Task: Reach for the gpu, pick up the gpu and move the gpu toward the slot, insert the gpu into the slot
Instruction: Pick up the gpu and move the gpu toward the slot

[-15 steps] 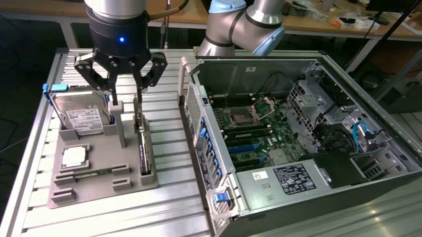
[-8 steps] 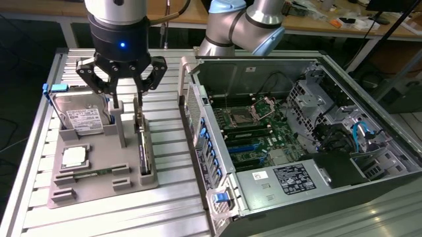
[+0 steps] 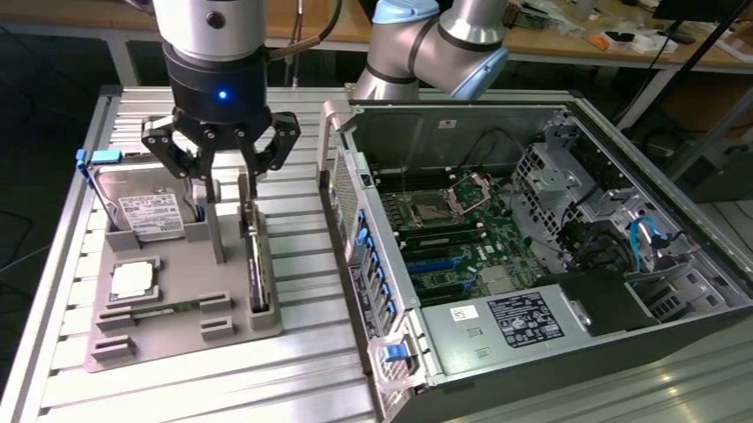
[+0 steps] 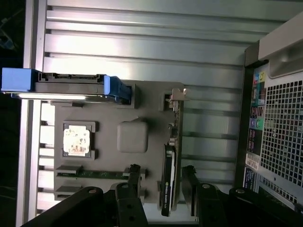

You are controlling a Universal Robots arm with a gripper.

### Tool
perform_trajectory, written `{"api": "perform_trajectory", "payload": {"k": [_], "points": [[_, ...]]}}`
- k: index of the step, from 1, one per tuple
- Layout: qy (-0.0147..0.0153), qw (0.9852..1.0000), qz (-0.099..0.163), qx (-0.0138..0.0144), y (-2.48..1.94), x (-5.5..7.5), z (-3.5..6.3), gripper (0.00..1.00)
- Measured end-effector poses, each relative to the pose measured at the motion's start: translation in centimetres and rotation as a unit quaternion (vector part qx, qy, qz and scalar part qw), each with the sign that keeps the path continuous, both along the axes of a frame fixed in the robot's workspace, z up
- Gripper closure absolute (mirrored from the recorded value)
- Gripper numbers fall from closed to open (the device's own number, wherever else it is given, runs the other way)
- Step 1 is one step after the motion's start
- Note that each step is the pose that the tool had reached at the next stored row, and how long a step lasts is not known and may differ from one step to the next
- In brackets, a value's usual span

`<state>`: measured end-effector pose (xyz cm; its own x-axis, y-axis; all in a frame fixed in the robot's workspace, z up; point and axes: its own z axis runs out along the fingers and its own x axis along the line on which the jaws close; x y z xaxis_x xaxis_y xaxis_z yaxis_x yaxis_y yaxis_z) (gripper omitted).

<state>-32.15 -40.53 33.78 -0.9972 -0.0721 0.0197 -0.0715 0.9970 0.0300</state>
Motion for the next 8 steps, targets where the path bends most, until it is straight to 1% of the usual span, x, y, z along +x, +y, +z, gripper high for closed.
{"api": "perform_trajectory", "payload": {"k": [4, 8], "points": [[0.0, 1.0, 0.0, 0.0, -0.18, 0.0, -0.73, 0.52], [0.0, 1.0, 0.0, 0.0, -0.48, 0.1, -1.48, 0.52]]}}
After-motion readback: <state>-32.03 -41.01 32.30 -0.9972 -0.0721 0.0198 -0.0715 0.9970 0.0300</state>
